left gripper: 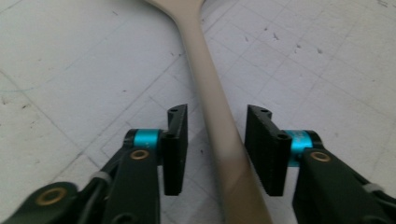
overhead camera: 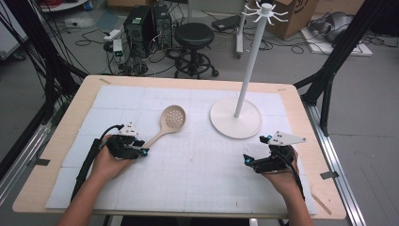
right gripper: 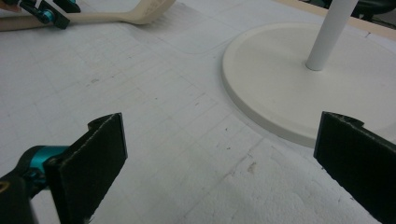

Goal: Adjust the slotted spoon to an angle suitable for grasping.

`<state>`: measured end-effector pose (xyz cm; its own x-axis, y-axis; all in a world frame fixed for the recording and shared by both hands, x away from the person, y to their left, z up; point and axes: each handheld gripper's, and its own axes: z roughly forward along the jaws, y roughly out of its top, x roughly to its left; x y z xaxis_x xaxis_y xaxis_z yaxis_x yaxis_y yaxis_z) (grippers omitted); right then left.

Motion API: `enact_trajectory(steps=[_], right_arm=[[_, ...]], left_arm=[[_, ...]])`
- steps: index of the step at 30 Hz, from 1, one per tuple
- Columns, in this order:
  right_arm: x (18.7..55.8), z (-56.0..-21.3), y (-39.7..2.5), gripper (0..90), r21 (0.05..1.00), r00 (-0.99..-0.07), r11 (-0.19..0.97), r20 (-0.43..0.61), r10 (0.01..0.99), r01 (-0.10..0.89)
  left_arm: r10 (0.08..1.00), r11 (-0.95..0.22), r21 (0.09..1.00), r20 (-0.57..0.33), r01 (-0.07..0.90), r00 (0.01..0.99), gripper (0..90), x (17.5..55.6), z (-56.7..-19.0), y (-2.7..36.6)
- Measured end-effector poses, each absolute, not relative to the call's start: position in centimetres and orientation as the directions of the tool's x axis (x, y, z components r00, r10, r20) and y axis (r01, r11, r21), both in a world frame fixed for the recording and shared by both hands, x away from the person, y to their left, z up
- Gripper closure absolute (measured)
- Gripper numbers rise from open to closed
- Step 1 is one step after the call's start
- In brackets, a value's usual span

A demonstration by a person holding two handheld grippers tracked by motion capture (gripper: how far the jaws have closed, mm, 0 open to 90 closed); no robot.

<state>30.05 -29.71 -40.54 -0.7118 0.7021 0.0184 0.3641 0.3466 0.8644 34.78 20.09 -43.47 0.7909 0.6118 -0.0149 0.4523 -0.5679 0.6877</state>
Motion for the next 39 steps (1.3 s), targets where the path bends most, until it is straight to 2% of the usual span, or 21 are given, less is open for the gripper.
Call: enact_trajectory(steps=[3,17,20,23,33,39], right_arm=[[30.1,-40.6,-29.7,1.5,0.863,-0.712,0.347,0.021,0.702,0.367],[30.1,-40.6,-29.6,1.5,0.859,-0.714,0.360,0.009,0.700,0.364],[30.1,-40.5,-29.6,1.5,0.859,-0.714,0.364,0.004,0.700,0.361],[30.0,-40.5,-29.7,1.5,0.861,-0.713,0.360,0.004,0.701,0.360],[30.1,-40.5,-29.7,1.5,0.858,-0.716,0.366,0.002,0.698,0.359],[30.1,-40.6,-29.6,1.5,0.854,-0.720,0.371,0.005,0.694,0.364]], left_arm=[[0.607,-0.580,0.683,0.001,0.443,0.794,67.9,34.5,-43.4,19.8],[0.637,-0.588,0.655,0.013,0.475,0.771,70.9,34.4,-43.1,19.3],[0.612,-0.616,0.648,0.034,0.449,0.790,75.4,34.3,-43.0,19.3],[0.591,-0.643,0.644,0.075,0.414,0.803,75.8,34.1,-43.0,19.1],[0.568,-0.643,0.643,0.037,0.415,0.822,75.9,34.1,-42.9,19.3],[0.519,-0.660,0.650,0.030,0.378,0.854,75.9,33.8,-42.9,18.8]])
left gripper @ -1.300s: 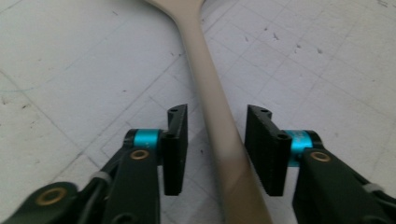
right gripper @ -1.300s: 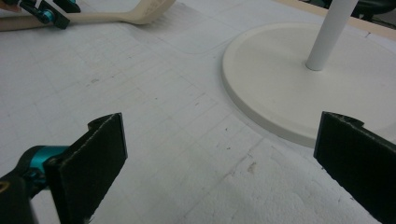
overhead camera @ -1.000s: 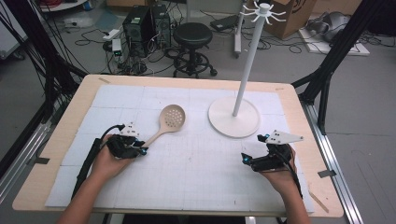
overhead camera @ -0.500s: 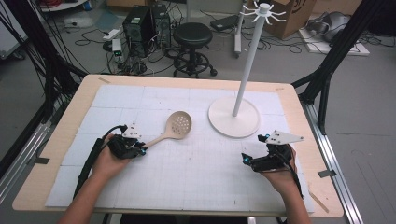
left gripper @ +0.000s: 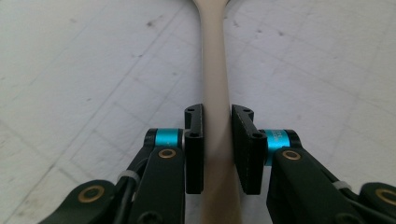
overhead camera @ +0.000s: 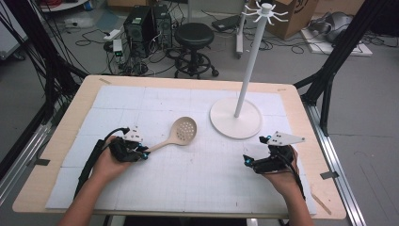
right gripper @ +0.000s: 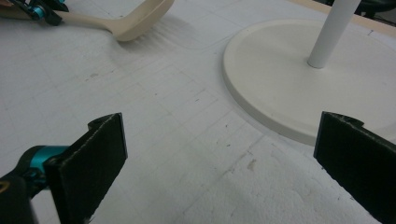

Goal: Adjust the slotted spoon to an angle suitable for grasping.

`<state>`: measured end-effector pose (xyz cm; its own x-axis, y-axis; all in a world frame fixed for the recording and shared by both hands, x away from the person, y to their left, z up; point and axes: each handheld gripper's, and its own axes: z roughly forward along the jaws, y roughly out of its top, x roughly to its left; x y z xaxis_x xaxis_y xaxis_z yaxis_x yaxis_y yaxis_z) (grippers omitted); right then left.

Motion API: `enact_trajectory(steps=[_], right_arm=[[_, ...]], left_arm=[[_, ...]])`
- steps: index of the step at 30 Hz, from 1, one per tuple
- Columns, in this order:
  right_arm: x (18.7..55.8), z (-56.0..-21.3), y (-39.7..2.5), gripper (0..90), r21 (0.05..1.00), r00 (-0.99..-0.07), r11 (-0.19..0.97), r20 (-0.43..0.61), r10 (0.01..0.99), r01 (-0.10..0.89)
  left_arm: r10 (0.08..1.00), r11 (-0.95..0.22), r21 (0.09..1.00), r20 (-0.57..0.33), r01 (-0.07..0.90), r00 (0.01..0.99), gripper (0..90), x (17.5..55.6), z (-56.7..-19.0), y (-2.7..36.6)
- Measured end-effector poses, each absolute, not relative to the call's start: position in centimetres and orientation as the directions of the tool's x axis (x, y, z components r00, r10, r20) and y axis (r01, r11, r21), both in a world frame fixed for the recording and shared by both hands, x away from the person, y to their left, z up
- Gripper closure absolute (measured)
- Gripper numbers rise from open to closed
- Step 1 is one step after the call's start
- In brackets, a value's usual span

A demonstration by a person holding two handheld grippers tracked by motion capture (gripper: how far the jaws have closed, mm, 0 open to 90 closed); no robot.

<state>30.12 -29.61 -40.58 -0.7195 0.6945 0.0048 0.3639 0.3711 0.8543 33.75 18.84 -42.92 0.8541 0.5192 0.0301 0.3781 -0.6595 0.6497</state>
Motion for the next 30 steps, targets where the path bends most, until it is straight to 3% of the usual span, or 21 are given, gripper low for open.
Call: enact_trajectory(steps=[20,27,30], right_arm=[[30.1,-40.3,-29.4,1.5,0.857,-0.726,0.375,-0.001,0.687,0.354],[30.1,-40.1,-29.4,1.6,0.857,-0.729,0.377,-0.002,0.684,0.351],[30.1,-40.1,-29.5,1.5,0.859,-0.728,0.374,-0.001,0.685,0.351]], left_arm=[[0.294,-0.718,0.664,0.021,0.207,0.955,75.7,32.0,-43.1,13.9],[0.276,-0.714,0.672,0.016,0.194,0.961,74.7,31.8,-43.2,12.9],[0.309,-0.685,0.691,-0.012,0.231,0.951,66.2,32.1,-42.9,13.6]])
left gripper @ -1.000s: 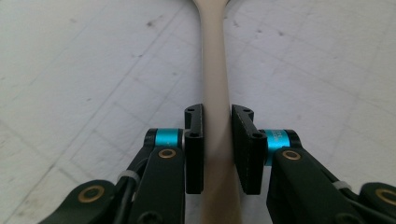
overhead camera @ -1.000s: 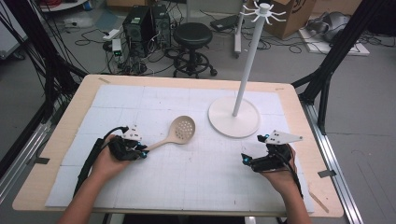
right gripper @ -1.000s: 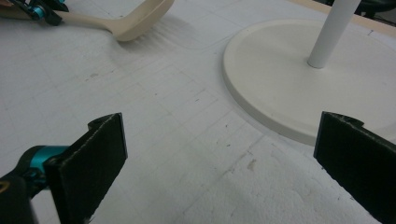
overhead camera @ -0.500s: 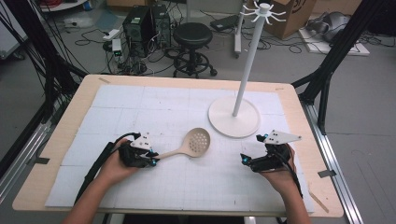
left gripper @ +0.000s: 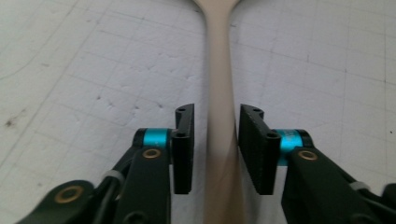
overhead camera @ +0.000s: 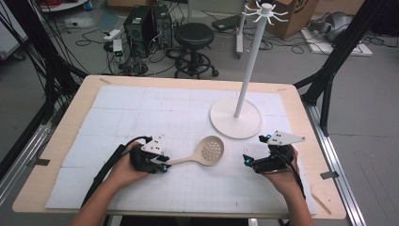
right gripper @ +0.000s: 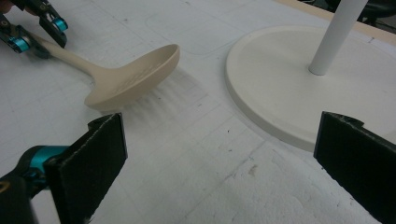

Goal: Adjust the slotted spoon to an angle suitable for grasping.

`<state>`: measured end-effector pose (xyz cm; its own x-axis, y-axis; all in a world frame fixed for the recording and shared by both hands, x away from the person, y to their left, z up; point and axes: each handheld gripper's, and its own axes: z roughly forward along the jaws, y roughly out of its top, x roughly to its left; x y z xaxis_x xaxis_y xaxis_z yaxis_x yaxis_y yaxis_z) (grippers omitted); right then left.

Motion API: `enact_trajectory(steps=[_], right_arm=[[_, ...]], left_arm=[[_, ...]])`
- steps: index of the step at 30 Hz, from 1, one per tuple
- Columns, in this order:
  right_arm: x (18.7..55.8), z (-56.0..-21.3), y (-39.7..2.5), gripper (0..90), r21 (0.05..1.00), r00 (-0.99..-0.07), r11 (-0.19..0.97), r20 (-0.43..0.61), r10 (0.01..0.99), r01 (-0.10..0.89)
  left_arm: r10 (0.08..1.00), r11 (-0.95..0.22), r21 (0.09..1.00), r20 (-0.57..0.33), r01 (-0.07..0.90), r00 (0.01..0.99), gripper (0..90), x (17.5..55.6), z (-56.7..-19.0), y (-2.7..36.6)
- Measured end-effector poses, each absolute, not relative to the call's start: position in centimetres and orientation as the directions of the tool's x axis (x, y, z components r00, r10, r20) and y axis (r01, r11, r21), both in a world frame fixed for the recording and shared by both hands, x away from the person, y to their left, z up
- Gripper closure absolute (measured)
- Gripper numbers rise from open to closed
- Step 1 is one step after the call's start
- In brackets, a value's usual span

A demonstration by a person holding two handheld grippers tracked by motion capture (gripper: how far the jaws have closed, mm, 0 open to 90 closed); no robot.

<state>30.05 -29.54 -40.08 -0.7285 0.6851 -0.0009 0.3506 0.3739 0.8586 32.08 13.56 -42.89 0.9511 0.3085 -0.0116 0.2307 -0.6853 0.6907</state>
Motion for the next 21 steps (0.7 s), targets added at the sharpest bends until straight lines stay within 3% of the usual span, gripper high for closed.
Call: enact_trajectory(steps=[3,9,17,21], right_arm=[[30.1,-40.0,-29.7,1.6,0.861,-0.725,0.367,0.003,0.689,0.352],[30.1,-39.9,-29.6,1.5,0.861,-0.726,0.369,0.000,0.688,0.350],[30.0,-39.6,-29.5,1.5,0.866,-0.726,0.366,-0.005,0.688,0.341],[29.9,-39.4,-29.5,1.5,0.866,-0.725,0.367,-0.007,0.689,0.340]], left_arm=[[0.338,-0.650,0.715,-0.029,0.255,0.941,62.2,32.0,-42.4,14.5],[0.357,-0.634,0.723,-0.042,0.275,0.933,62.7,31.8,-42.1,15.1],[0.337,-0.687,0.668,-0.055,0.286,0.940,63.2,32.4,-43.1,13.8],[0.296,-0.724,0.641,-0.045,0.255,0.954,74.8,32.5,-42.9,12.9]])
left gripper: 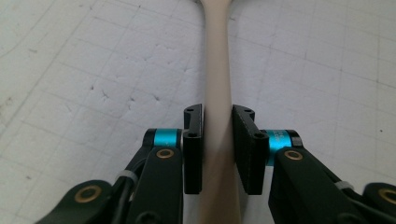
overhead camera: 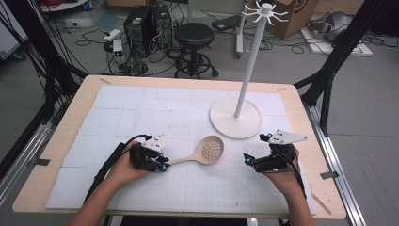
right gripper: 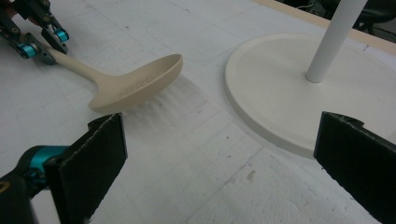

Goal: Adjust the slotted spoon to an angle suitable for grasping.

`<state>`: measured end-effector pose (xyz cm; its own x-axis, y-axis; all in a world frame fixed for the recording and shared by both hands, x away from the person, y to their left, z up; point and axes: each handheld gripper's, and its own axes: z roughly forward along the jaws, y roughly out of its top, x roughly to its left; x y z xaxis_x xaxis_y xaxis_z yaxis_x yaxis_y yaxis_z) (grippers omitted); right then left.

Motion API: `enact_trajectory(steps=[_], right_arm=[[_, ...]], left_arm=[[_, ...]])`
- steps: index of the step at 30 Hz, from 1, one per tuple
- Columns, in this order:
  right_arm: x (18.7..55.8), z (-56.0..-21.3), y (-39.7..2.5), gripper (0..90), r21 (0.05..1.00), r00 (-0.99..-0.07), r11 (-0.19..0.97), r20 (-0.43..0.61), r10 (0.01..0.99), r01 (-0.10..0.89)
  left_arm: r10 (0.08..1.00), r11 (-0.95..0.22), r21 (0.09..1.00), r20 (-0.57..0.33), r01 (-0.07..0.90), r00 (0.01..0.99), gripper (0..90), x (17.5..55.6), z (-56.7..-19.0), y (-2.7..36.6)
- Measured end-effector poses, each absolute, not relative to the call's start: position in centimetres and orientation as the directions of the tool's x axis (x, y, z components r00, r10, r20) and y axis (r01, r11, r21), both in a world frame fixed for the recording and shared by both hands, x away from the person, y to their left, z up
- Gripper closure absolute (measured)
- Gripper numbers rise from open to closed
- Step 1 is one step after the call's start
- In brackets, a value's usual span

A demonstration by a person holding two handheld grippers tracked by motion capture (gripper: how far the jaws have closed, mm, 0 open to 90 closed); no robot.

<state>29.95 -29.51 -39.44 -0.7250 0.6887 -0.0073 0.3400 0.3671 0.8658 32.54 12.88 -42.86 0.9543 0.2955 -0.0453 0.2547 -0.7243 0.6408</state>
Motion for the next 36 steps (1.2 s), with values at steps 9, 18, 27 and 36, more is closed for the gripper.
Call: enact_trajectory(steps=[9,18,27,36], right_arm=[[29.8,-38.7,-29.6,1.6,0.874,-0.725,0.366,-0.024,0.688,0.318],[29.7,-38.3,-29.8,1.6,0.882,-0.725,0.355,-0.023,0.688,0.309],[29.5,-38.0,-30.0,1.5,0.888,-0.725,0.347,-0.022,0.688,0.302],[29.6,-38.1,-30.0,1.6,0.887,-0.728,0.351,-0.025,0.685,0.301]], left_arm=[[0.245,-0.741,0.641,-0.020,0.200,0.969,75.1,33.2,-42.8,11.1],[0.174,-0.756,0.640,-0.007,0.138,0.985,75.0,34.1,-42.8,6.5],[0.130,-0.761,0.641,-0.002,0.101,0.992,74.3,34.2,-42.8,3.3],[0.211,-0.695,0.699,-0.027,0.169,0.977,54.0,34.4,-41.3,5.2]])
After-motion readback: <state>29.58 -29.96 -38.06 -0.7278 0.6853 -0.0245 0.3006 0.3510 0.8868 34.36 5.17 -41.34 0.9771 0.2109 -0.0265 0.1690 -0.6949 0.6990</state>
